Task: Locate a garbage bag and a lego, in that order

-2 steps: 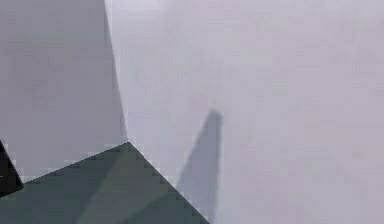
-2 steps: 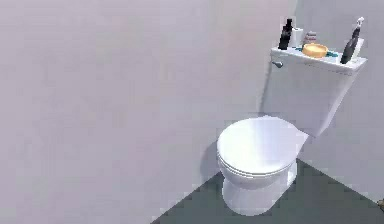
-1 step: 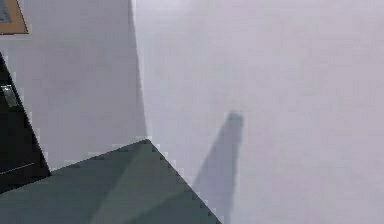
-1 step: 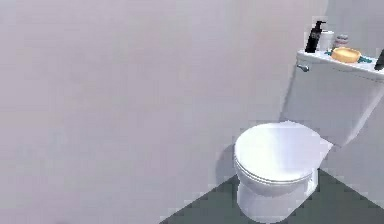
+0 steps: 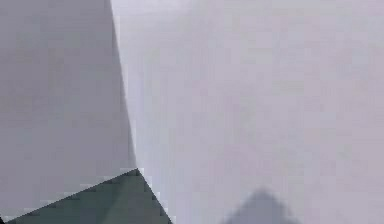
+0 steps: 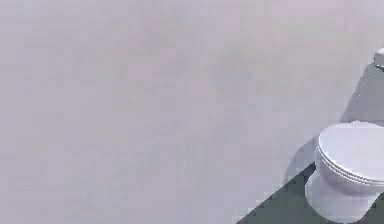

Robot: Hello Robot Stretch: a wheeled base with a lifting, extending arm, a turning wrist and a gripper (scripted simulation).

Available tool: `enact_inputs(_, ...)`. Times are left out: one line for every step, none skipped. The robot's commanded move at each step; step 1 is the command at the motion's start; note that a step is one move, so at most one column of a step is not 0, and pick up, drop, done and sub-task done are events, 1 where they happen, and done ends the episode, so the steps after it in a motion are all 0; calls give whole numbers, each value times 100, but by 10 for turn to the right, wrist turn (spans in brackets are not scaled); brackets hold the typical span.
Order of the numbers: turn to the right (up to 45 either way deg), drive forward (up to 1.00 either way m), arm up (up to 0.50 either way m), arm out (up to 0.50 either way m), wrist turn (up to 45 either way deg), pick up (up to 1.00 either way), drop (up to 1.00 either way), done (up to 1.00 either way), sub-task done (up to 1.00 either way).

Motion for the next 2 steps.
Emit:
enact_inputs(-450, 0, 0, 0, 0, 0, 0, 0, 0)
enact_inputs(-390, 0, 0, 0, 0, 0, 0, 0, 0)
